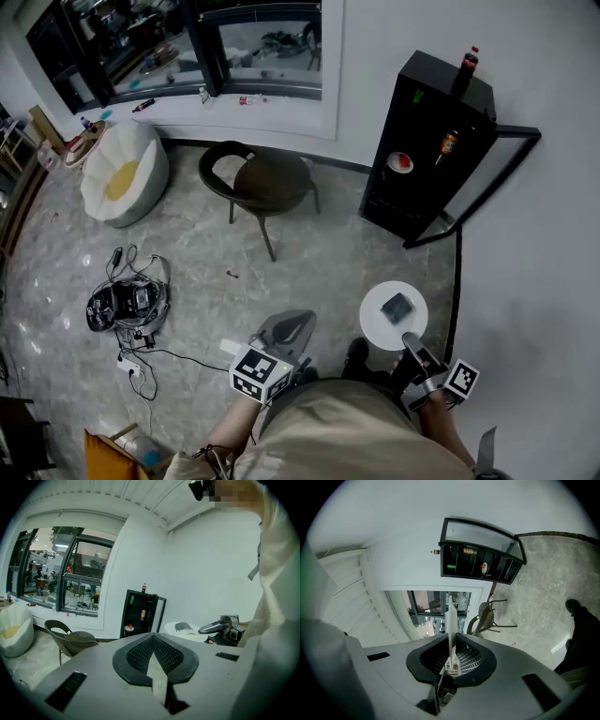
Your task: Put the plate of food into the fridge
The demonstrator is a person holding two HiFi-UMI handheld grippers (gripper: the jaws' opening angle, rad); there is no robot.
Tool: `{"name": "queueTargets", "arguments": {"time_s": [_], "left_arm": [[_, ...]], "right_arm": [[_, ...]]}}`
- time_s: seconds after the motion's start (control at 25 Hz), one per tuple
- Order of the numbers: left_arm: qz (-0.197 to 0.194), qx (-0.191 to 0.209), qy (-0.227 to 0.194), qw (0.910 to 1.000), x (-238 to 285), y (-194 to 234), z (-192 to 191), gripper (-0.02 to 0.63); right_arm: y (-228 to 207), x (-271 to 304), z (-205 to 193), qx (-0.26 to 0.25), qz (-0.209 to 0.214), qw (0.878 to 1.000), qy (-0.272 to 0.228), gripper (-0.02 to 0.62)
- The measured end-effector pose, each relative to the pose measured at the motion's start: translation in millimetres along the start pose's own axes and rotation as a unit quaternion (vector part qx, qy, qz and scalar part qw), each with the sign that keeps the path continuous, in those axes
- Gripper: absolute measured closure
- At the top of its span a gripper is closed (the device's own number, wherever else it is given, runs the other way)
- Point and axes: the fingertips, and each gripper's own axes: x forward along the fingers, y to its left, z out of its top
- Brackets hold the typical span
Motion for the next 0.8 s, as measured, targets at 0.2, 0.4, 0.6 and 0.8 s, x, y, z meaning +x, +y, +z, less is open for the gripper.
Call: {"name": "queueTargets", "arguments": {"time_s": [0.2, 0.4, 0.6, 0.8], "left_arm": [[0.001, -0.001, 0.007, 1.0, 23, 2, 6, 0.598], [0.0, 0.003, 0.012, 0.9999, 45, -1, 16, 0.598], [0.01, 0.004, 0.017, 0.9998, 65, -5, 23, 0.598], [0.025, 0.012, 0.021, 0.9994, 89, -12, 34, 0.598]], "right_arm": [[-6, 8, 22, 0.01, 0.002, 1.0, -0.002, 0.565], [-2, 20, 43, 0.01, 0.007, 1.0, 0.007, 0.565], [-4, 26, 66, 0.016, 0.005, 1.0, 0.018, 0.565], [-5, 32, 97, 0.017, 0.006, 0.999, 0.031, 0.565]]}}
